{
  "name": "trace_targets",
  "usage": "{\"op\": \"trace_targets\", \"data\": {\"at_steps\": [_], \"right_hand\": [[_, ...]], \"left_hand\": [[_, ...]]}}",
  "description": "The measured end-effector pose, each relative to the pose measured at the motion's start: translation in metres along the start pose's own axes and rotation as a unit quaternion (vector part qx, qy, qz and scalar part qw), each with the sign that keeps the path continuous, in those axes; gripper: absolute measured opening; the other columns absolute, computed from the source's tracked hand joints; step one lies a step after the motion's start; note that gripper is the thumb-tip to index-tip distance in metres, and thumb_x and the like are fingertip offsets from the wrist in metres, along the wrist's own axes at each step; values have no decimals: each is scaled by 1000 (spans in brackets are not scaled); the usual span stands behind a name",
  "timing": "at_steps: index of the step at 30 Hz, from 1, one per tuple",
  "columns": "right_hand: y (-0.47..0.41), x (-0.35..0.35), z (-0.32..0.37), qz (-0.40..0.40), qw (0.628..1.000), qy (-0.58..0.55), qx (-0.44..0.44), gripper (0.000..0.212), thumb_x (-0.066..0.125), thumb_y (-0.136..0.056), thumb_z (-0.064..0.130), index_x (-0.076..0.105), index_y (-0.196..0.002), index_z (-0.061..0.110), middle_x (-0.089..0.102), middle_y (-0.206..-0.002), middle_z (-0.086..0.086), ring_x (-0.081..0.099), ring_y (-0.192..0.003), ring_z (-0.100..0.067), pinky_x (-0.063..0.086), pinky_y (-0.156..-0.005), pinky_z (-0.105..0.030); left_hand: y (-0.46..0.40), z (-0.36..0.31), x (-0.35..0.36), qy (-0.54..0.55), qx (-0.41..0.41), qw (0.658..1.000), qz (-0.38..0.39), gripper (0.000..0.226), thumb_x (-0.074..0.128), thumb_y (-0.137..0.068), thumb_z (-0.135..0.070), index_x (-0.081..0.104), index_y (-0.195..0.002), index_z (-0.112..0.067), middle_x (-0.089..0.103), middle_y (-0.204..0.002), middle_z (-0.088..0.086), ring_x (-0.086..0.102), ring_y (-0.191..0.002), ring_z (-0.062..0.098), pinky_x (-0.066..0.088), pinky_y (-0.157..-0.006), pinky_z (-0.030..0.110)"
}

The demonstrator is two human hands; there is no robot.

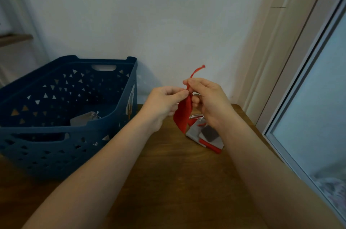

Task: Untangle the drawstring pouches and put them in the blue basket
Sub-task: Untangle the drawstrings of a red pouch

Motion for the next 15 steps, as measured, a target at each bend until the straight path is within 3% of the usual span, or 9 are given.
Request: {"op": "trace_targets", "data": {"at_steps": [3,7,11,15], "right_hand": [[-1,2,2,12,1000,20,-4,15,54,-93,12,67,-86,10,50,-59,3,42,-45,-6,39,-48,-18],[0,4,8,27,999,42,-22,14,57,-90,12,70,-87,8,57,-62,1,47,-48,-8,45,-57,-25],[2,3,13,8,993,107,-52,14,60,-89,15,71,-87,7,53,-62,-8,45,-49,-8,44,-57,-26],[-2,3,4,6,1000,-15,-12,15,56,-91,15,69,-89,8,49,-61,0,42,-48,-7,39,-54,-22]], "left_hand": [[-1,-3,-2,10,4,1000,-15,14,61,-90,-19,70,-90,-8,53,-59,-1,37,-42,2,29,-40,12],[1,-16,-5,-10,72,996,-53,13,60,-91,-16,68,-87,-7,49,-42,-15,46,-41,-5,35,-44,5],[2,-18,-7,-49,114,988,-88,11,60,-91,-18,65,-81,-15,54,-64,-3,56,-65,1,42,-55,3],[-6,1,6,123,25,992,-13,18,50,-96,-19,60,-81,-15,51,-59,-2,37,-40,2,29,-36,12]]}}
Point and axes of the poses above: each hand's wrist, its own y-axis away from the middle knuckle, its own x-axis out of the palm, z = x × y, the point moved 10 cm from there along -y, towards the middle knuckle
